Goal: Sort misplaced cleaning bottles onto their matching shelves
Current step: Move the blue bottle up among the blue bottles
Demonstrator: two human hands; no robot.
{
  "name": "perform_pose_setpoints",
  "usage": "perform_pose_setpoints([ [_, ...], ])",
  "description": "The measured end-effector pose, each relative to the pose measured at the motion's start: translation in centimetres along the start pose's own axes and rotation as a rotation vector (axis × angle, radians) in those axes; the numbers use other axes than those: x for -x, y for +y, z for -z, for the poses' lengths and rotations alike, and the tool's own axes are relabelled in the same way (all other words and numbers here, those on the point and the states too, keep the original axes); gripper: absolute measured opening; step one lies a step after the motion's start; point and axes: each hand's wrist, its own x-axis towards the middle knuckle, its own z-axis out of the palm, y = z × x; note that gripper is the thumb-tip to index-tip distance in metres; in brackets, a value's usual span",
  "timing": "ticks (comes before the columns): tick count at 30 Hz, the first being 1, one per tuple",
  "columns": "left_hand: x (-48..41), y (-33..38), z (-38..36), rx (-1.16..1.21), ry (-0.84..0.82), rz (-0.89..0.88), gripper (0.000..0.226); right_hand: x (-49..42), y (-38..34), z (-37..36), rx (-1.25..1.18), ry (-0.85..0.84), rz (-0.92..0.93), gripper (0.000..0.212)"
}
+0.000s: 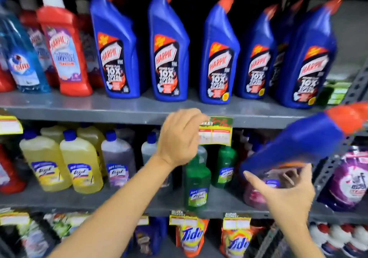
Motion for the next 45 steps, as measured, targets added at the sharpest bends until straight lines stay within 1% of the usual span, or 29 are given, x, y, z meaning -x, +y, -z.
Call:
perform_pose_setpoints([
  [1, -1.3, -0.4, 0.5, -0.042, 0.023, 0.002, 0.033, -1.5, -1.3, 0.1, -0.016, -0.011, 0.042, 0.088],
  [3, -3.0, -1.4, 0.9, -0.111, -0.006, 0.044, 0.030, -4.6, -3.6, -0.1, -0.026, -0.027, 0.096, 0.095],
  [6, -2.8, -3.6, 0.0, -0.275, -0.179, 0.130, 0.034, -8.8, -6.1, -1.1, 0.028, -0.022, 0.166, 0.108],
  [8, -2.0, -4.4, -0.5, -0.341, -0.288, 0.139, 0.037, -11.2, -7.0, -1.9, 0.090, -0.019, 0.178, 0.111],
  [10, -1.6, -4.5, -0.6, -0.339, -0.325, 0.139, 0.036, -13.1, -7.7, -2.8, 0.173, -0.025, 0.161, 0.118],
  [13, -1.7, -4.4, -0.3, -0.319, -0.309, 0.137, 0.036, -14.5, -8.4, -4.1, 0.276, -0.060, 0.098, 0.126],
  [16, -1.4, -4.7, -0.4, -0.331, -0.293, 0.090, 0.036, -15.3, -8.0, -4.8, 0.338, -0.106, 0.030, 0.116],
  [19, -1.2, -4.9, -0.7, -0.337, -0.268, 0.073, 0.035, -16.1, -8.0, -4.8, 0.419, -0.180, -0.017, 0.116],
  [20, -1.2, -4.9, -0.8, -0.339, -0.252, 0.069, 0.035, -16.3, -7.9, -4.8, 0.428, -0.192, -0.006, 0.117],
  [24, -0.8, -5.2, -1.3, -0.357, -0.189, 0.077, 0.034, -15.4, -7.7, -4.9, 0.403, -0.183, 0.015, 0.115],
  [27, -0.6, -5.4, -1.6, -0.367, -0.155, 0.061, 0.034, -14.6, -7.6, -5.0, 0.372, -0.175, 0.052, 0.129],
  [29, -0.6, -5.5, -1.7, -0.370, -0.136, 0.042, 0.033, -14.5, -7.7, -5.2, 0.377, -0.159, 0.069, 0.133],
  [31, -0.6, -5.6, -1.8, -0.377, -0.125, 0.025, 0.033, -14.8, -7.6, -5.3, 0.397, -0.178, 0.059, 0.132],
  [36, -0.4, -6.1, -2.1, -0.394, -0.095, -0.006, 0.032, -16.2, -7.0, -5.5, 0.414, -0.203, 0.022, 0.120],
  [45, -0.2, -6.3, -2.4, -0.413, -0.065, -0.018, 0.033, -17.7, -5.7, -7.0, 0.455, -0.117, -0.017, 0.121],
])
